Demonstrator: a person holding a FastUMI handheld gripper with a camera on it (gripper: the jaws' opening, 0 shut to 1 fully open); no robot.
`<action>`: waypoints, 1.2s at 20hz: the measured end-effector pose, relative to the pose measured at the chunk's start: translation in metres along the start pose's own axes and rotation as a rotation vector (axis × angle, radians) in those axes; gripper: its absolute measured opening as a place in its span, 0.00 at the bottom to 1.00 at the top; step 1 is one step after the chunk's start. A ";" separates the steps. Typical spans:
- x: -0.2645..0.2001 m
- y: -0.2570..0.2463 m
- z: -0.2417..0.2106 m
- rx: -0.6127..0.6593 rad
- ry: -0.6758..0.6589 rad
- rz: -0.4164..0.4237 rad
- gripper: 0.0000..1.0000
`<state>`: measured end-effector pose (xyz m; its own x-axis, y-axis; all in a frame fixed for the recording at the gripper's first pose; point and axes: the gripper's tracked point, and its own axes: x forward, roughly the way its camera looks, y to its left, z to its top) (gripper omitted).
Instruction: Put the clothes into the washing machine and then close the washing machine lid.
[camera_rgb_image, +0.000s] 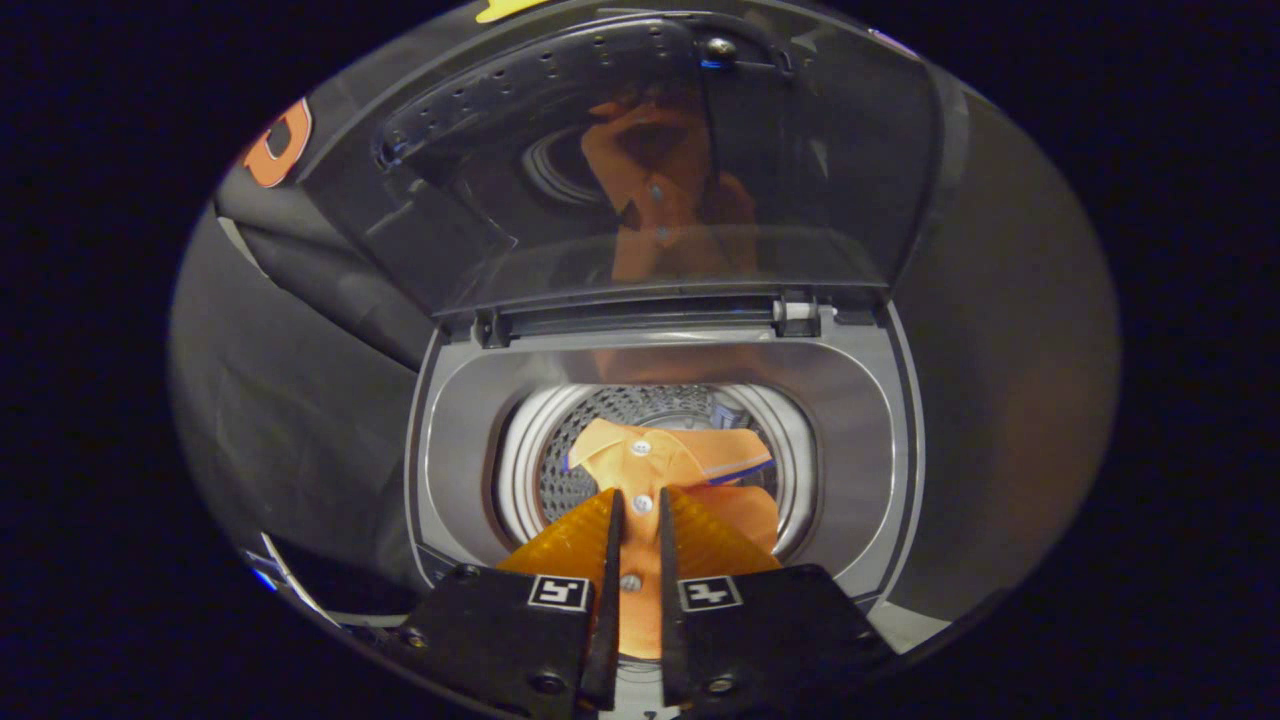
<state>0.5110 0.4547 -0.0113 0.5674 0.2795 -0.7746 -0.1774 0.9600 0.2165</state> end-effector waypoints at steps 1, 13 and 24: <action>-0.001 -0.001 -0.002 -0.010 -0.009 -0.003 0.25; -0.005 -0.004 -0.018 -0.044 -0.030 -0.049 0.88; -0.048 -0.001 -0.004 -0.130 -0.176 -0.049 0.89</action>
<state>0.4812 0.4400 0.0232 0.7074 0.2420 -0.6641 -0.2419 0.9657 0.0943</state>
